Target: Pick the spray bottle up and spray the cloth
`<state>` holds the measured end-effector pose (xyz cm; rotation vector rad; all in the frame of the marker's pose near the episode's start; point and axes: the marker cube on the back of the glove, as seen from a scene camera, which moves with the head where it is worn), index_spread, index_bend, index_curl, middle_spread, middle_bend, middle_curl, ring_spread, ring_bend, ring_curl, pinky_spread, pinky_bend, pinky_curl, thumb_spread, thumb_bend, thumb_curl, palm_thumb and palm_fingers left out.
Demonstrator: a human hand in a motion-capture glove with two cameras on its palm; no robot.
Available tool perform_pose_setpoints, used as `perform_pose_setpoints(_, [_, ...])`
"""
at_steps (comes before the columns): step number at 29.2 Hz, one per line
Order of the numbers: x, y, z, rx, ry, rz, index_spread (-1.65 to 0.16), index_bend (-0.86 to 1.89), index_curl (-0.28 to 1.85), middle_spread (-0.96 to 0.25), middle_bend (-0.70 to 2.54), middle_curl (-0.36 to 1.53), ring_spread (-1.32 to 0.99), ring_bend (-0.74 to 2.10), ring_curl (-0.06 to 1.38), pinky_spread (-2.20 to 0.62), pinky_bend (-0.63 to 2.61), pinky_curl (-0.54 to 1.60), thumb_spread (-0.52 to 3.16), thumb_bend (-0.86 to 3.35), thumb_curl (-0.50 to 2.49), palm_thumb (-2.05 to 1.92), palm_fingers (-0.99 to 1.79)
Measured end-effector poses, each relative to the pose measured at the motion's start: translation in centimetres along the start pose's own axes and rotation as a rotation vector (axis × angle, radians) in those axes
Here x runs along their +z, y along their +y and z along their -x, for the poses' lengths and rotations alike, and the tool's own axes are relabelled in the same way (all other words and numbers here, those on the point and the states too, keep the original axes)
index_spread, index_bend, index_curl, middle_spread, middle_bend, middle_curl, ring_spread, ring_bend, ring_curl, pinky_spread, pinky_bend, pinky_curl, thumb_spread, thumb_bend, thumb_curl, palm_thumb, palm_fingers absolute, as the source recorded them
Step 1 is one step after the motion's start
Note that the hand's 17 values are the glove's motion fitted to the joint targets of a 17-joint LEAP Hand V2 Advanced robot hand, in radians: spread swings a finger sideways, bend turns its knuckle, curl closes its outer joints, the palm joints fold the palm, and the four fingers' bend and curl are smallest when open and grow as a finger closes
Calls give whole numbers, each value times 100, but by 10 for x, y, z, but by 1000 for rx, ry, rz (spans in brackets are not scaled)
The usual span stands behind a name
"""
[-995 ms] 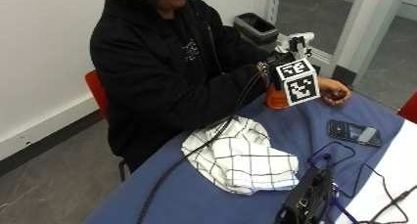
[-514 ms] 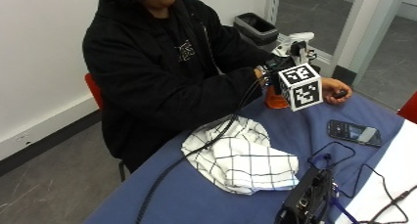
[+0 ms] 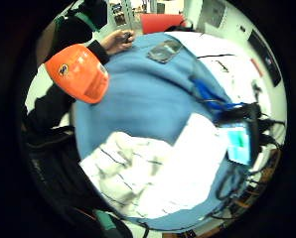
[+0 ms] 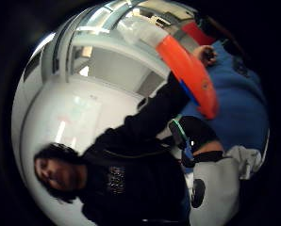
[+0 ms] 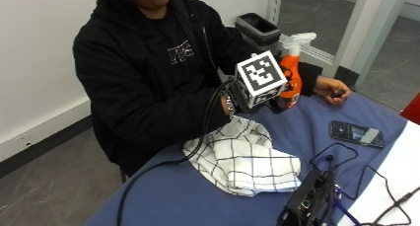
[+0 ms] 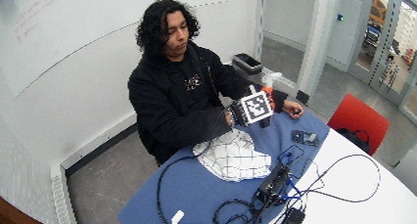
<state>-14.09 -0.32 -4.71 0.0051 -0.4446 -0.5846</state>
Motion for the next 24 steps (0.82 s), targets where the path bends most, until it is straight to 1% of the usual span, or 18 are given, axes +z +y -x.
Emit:
perform_pose_setpoints(7, [-6, 62, 12, -25, 124, 120, -34, 8, 42, -7, 22, 47, -6, 39, 40, 20, 38, 41, 97, -4, 59, 72, 35])
perform_pose_setpoints(10, [-8, 87, 17, -1, 234, 142, -35, 9, 39, -8, 21, 45, -6, 39, 39, 22, 38, 40, 100, -3, 56, 71, 32])
perform_pose_setpoints(14, [-13, 116, 22, 52, 377, 139, -35, 11, 36, -6, 20, 44, -5, 39, 37, 23, 36, 38, 103, -2, 53, 71, 35])
perform_pose_setpoints(19, [-5, 146, 26, 94, 398, 131, -36, 12, 33, -5, 21, 43, -4, 39, 37, 23, 34, 37, 106, -2, 50, 72, 36])
perform_pose_setpoints(24, [4, 159, 28, 117, 356, 138, -36, 13, 31, -4, 21, 42, -3, 38, 36, 23, 32, 36, 109, -1, 48, 74, 38])
